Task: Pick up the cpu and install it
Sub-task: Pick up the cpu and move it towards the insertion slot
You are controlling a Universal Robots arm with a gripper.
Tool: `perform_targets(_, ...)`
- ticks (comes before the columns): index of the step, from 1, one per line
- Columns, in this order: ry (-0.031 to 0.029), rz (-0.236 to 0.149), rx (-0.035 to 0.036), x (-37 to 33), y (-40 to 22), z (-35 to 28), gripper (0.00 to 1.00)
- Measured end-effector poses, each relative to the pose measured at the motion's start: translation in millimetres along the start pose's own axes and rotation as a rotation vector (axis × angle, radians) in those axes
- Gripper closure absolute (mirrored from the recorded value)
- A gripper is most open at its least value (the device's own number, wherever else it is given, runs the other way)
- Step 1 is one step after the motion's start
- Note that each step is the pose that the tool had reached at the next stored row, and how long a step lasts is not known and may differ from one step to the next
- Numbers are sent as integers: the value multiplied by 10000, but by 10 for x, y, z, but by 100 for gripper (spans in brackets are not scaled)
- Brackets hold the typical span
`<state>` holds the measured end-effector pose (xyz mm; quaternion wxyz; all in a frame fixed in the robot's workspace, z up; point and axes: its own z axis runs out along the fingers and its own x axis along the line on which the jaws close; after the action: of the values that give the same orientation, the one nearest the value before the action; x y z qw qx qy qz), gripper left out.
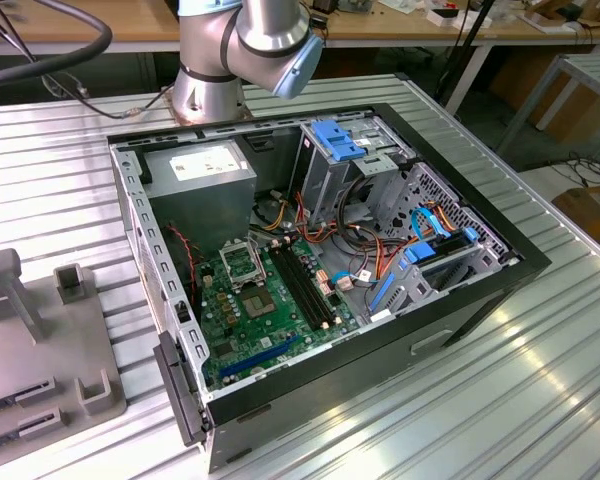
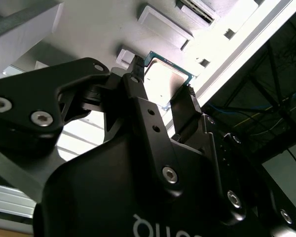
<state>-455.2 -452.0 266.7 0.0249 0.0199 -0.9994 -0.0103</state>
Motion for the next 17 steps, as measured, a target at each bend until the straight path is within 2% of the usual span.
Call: perform_targets(17, 4, 0, 0, 3, 1, -55, 53)
